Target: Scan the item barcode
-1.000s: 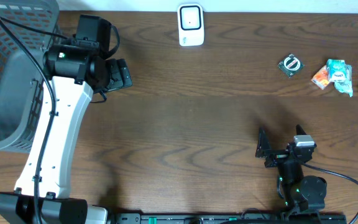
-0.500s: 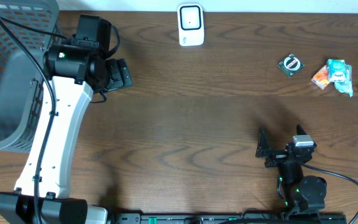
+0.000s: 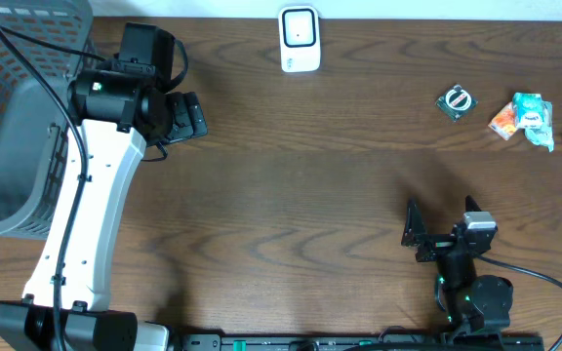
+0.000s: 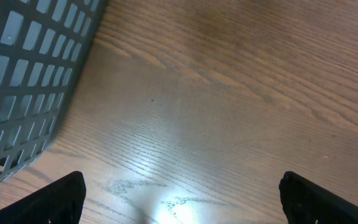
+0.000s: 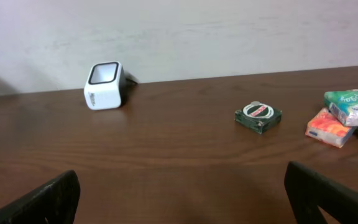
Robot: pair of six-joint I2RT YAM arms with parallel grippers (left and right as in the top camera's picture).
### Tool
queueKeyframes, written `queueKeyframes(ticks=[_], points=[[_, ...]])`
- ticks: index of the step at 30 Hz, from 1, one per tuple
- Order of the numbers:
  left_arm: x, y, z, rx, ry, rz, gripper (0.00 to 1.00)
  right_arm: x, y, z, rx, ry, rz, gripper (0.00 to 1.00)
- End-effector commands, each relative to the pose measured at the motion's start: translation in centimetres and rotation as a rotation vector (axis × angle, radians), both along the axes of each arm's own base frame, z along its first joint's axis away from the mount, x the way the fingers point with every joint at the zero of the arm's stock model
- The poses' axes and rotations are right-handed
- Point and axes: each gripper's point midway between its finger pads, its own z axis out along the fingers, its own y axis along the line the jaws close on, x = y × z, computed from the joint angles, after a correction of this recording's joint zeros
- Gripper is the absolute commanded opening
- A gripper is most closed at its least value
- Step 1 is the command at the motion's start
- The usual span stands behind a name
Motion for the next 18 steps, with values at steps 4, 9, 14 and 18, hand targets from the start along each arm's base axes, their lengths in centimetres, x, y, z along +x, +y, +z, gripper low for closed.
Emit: queueKeyframes(ticks=[4, 9, 14, 18], points=[[0.01, 0.31, 0.53, 0.014, -0.014, -0.002, 0.98, -0.02, -0.28, -0.18, -0.109, -0.003, -0.005, 0.99], [0.01, 0.31, 0.53, 0.014, -0.014, -0.002, 0.98, -0.02, -0.28, -0.18, -0.111, -0.004, -0.005, 0.99], [0.01, 0.31, 0.53, 0.014, -0.013, -0.002, 0.98, -0.02, -0.28, -0.19, -0.111, -0.003, -0.005, 0.99], [0.01, 0.31, 0.53, 0.014, -0.013, -0.002, 0.98, -0.02, -0.31, -0.19, -0.111, -0.003, -0.007, 0.99]])
